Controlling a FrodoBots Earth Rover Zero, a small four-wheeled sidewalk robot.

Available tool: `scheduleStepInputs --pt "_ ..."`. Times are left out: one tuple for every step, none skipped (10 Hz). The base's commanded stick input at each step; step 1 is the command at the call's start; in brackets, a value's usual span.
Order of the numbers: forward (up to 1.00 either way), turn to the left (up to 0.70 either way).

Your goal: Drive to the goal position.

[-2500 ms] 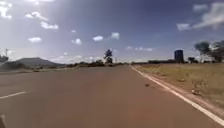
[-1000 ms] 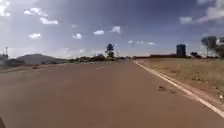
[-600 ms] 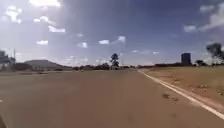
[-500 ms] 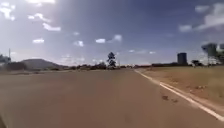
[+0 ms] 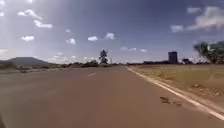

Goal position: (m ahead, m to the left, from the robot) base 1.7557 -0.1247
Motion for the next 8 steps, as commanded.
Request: scheduleStepInputs --pt "0.85 -0.34" --pt "0.85 -0.34" --pt "0.85 -0.3" --pt "0.85 -0.03" --pt "0.85 0.0" --pt "0.85 0.0" --pt "0.85 0.0" --pt "0.85 0.0"
